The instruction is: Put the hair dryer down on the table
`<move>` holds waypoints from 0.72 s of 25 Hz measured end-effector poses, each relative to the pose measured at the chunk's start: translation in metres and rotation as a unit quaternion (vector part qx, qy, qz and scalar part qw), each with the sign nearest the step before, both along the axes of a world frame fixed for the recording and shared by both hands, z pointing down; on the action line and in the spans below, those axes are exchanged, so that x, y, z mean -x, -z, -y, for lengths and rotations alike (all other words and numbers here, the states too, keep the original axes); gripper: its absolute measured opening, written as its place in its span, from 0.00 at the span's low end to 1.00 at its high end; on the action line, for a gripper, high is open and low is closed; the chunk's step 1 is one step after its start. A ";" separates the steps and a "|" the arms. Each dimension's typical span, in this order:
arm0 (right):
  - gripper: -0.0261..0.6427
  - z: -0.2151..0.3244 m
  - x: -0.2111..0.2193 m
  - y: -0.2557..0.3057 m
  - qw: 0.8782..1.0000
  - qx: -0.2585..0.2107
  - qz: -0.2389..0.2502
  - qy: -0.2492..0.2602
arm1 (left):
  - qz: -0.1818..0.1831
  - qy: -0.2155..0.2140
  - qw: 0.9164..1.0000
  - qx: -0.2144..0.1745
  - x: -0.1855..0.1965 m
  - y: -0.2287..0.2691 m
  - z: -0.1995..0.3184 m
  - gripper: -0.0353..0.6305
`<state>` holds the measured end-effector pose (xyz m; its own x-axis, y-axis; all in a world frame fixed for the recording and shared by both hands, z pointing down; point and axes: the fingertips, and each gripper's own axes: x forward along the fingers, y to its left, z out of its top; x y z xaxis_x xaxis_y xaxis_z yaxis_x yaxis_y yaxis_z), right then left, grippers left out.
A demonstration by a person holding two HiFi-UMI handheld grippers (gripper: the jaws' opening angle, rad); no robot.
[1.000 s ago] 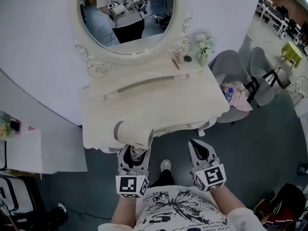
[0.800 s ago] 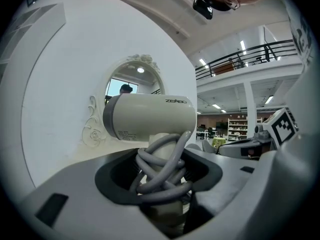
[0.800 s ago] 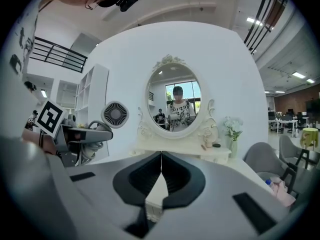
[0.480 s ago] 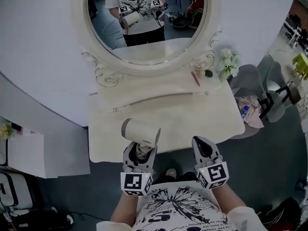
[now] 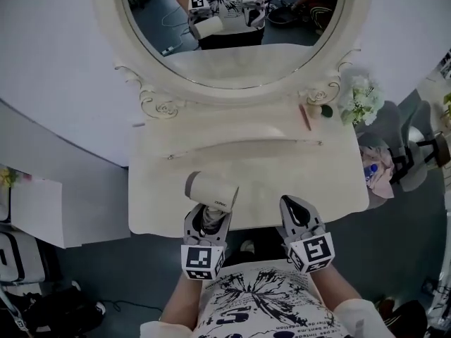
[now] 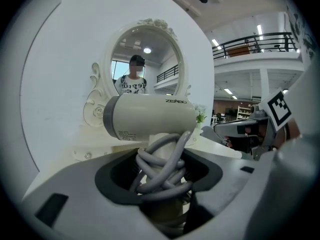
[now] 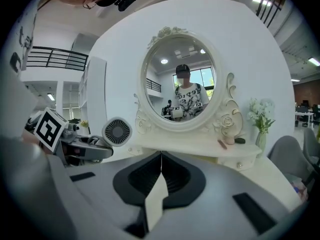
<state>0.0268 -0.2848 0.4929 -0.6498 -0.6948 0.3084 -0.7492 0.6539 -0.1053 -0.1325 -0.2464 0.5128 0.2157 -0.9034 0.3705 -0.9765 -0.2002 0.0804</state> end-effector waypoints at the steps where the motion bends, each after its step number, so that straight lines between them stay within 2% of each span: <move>1: 0.07 0.007 0.002 -0.003 1.000 0.004 -0.003 0.007 | -0.003 0.003 1.000 0.010 0.001 -0.007 0.005 0.43; 6: 0.07 0.037 0.009 -0.025 0.999 0.022 -0.016 0.034 | -0.023 0.027 0.998 0.058 0.007 -0.044 0.031 0.43; 18: 0.07 0.084 0.019 -0.068 0.995 0.058 -0.043 0.063 | -0.009 0.044 0.982 0.181 0.018 -0.137 0.060 0.43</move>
